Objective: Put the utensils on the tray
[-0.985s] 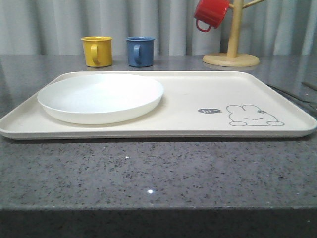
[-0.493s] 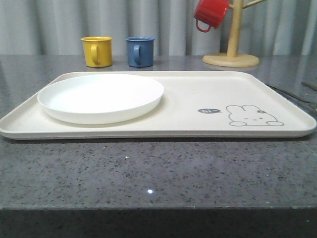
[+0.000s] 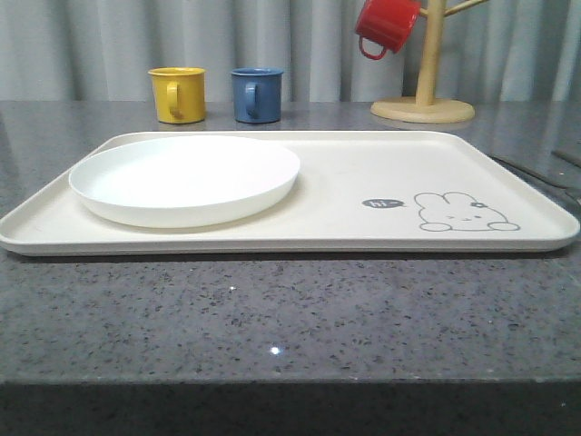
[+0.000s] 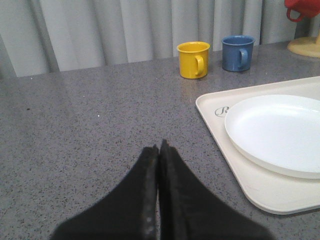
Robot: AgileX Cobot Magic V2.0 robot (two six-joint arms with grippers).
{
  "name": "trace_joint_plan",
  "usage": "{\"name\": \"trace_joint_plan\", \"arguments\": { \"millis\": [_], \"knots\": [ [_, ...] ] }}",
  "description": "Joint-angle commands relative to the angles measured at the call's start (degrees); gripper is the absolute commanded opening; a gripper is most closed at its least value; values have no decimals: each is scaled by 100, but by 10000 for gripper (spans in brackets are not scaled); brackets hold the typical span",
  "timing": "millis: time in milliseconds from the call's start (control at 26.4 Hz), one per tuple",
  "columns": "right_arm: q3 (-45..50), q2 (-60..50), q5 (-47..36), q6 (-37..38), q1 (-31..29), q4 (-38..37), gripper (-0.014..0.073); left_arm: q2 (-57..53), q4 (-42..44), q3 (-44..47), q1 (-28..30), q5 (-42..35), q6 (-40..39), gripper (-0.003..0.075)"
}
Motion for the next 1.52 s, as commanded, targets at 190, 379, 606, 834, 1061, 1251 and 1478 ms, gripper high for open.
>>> {"name": "trace_joint_plan", "arguments": {
  "millis": [190, 379, 606, 834, 1061, 1251, 1478],
  "knots": [
    [-204, 82, -428, -34, -18, -58, 622, -29, -66, -135, 10, -581, -69, -18],
    [-204, 82, -428, -34, -18, -58, 622, -29, -66, -135, 10, -581, -69, -18],
    [-204, 87, -631, -34, -18, -58, 622, -29, -66, -135, 10, -581, -69, -18],
    [-295, 229, -549, -34, -18, -52, 511, -29, -66, -135, 10, -581, -69, -18],
    [-1281, 1778, 440, -34, -17, -52, 363, -29, -66, -135, 10, -581, -69, -18],
    [-2362, 3423, 1458, -199, 203, -52, 362, -29, -66, -135, 10, -581, -69, -18],
    [-3380, 5068, 2032, -223, 795, -42, 362, -29, -66, -135, 10, -581, -69, -18]
  ]
}}
